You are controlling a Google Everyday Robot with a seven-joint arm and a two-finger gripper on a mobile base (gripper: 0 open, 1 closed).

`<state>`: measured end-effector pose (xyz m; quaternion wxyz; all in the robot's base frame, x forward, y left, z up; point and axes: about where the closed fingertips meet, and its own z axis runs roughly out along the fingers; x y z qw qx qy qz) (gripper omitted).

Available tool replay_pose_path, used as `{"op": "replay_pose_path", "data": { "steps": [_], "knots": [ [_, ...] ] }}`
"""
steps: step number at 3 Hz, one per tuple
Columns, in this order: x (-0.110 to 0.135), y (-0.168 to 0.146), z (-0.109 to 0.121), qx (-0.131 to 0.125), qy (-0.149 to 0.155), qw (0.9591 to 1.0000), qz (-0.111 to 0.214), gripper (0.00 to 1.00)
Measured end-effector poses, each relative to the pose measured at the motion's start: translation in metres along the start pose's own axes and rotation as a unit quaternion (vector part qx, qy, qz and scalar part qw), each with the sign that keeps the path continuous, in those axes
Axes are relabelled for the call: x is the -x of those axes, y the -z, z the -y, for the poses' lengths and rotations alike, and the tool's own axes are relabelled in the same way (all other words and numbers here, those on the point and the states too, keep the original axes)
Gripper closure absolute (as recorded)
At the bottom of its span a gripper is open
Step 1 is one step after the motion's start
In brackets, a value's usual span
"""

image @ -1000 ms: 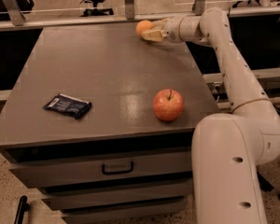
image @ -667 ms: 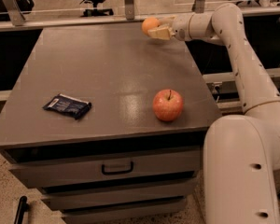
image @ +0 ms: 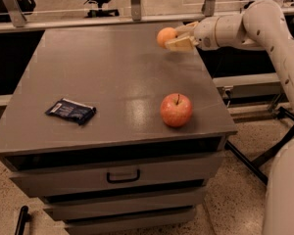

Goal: Move orange near apple

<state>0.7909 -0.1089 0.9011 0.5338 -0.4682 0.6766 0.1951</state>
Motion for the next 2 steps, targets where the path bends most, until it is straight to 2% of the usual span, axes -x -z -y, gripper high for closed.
{"op": "replay_pose_path", "data": {
  "steps": [1, 2],
  "knots": [
    [-0.021, 0.033, -0.026, 0.025, 0.002, 0.9995, -0.017, 1.00],
    [-0.049, 0.091, -0.053, 0.047, 0.002, 0.9987, -0.018, 1.00]
  ]
}}
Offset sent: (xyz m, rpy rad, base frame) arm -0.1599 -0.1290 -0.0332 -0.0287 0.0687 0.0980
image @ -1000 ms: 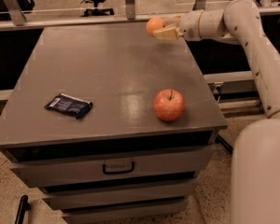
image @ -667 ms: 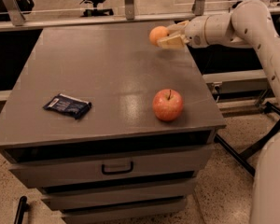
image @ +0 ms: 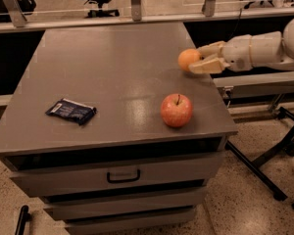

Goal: Move orange near apple

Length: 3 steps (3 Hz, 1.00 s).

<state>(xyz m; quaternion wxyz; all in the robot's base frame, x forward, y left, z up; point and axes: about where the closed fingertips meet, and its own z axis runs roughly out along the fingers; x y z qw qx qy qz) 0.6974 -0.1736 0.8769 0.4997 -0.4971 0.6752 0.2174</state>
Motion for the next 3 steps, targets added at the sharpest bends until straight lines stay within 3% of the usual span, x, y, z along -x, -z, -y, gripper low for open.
{"op": "replay_pose_path", "data": {
  "steps": [1, 2, 3],
  "knots": [
    [-0.013, 0.046, -0.018, 0.023, 0.001, 0.9994, 0.026, 1.00],
    [-0.023, 0.069, -0.022, 0.070, -0.002, 0.9963, 0.049, 1.00],
    [-0.009, 0.089, -0.022, 0.080, 0.019, 0.9952, 0.053, 1.00]
  ]
}}
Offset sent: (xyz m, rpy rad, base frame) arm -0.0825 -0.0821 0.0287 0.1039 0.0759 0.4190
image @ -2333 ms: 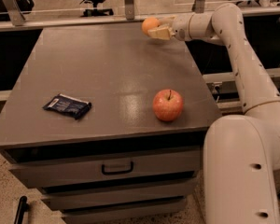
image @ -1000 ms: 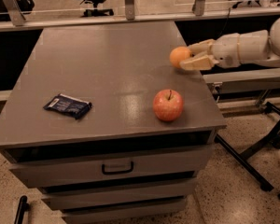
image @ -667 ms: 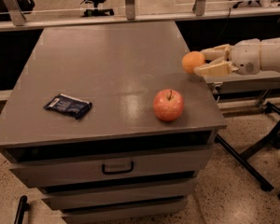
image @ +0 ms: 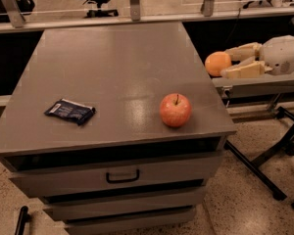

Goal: Move orange near apple

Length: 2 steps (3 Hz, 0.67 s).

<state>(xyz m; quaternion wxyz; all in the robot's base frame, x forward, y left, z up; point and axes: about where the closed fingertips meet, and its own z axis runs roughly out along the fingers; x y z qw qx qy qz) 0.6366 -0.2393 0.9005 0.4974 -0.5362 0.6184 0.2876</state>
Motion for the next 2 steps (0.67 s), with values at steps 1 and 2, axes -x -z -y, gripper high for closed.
{"op": "replay_pose_path", "data": {
  "steps": [1, 2],
  "knots": [
    [-0.0005, -0.0012, 0.0001, 0.000, -0.001, 1.0000, 0.000, 1.00],
    [0.0000, -0.0018, -0.0028, 0.003, 0.001, 1.0000, -0.001, 1.00]
  ]
}}
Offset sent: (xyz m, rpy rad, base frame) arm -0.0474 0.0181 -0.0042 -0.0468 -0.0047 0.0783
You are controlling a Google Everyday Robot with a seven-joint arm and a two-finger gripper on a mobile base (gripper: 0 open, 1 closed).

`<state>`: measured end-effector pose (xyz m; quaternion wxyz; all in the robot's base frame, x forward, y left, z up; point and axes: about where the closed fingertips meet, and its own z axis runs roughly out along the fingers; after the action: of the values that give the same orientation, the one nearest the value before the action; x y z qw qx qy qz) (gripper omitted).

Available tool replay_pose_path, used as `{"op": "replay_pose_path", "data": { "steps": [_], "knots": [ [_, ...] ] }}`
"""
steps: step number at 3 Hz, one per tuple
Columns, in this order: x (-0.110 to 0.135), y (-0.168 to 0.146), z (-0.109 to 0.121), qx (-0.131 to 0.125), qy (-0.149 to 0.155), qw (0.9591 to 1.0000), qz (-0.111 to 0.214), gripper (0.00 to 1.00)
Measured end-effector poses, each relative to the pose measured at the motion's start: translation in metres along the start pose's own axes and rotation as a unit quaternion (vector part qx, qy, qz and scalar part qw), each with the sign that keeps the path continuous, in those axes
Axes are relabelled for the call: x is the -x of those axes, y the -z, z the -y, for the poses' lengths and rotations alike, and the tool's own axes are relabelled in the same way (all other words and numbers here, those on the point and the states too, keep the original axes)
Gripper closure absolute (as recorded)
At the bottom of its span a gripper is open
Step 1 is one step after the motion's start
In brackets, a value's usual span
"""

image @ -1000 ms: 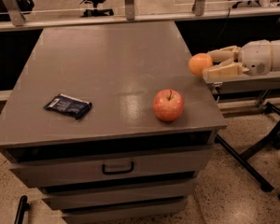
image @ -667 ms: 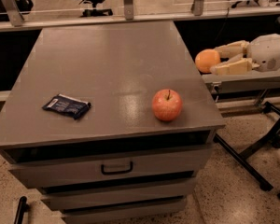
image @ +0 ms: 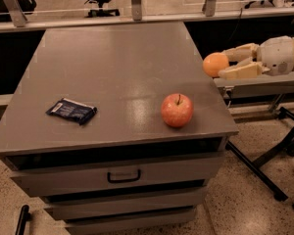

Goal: Move orange near apple

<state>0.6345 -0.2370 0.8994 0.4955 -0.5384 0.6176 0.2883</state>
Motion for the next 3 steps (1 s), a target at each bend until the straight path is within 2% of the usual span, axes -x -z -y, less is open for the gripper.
{"op": "replay_pose_path", "data": {
  "steps": [1, 3],
  "knots": [
    [0.006, -0.008, -0.034, 0.033, 0.014, 0.9993, -0.009, 1.00],
    [-0.004, -0.021, -0.082, 0.087, 0.000, 0.9961, -0.013, 1.00]
  ]
}}
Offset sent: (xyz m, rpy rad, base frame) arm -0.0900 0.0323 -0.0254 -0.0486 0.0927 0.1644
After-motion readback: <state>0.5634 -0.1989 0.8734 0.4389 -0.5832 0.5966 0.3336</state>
